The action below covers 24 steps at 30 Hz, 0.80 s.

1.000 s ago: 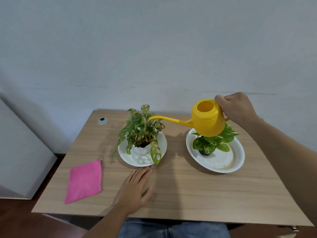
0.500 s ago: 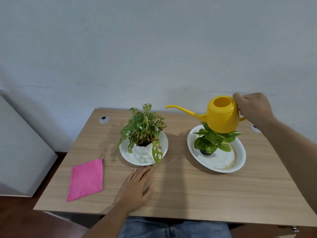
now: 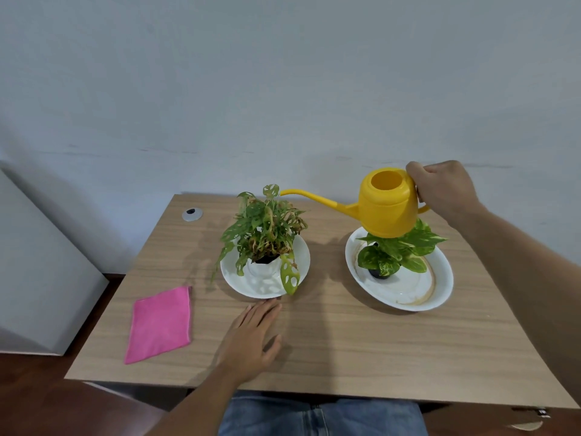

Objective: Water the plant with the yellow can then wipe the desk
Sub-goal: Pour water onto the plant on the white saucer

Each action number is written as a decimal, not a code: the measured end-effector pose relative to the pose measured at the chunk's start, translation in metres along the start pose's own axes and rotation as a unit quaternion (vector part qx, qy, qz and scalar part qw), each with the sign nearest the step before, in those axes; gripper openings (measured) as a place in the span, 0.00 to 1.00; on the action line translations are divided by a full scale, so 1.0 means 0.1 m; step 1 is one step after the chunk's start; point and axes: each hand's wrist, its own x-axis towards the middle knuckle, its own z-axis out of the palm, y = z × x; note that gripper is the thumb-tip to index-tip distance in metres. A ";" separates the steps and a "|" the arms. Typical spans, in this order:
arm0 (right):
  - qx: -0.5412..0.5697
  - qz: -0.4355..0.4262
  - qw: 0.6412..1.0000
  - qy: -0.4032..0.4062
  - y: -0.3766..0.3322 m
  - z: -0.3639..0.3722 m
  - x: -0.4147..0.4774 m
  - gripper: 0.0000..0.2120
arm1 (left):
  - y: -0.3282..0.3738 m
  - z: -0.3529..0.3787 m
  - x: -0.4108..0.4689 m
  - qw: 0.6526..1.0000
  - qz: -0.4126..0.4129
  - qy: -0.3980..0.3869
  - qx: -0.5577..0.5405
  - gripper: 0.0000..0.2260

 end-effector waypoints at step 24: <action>0.140 0.205 0.952 0.177 1.06 -0.85 -0.59 0.20 | 0.36 0.03 0.25 0.999 0.036 -0.025 0.023 0.30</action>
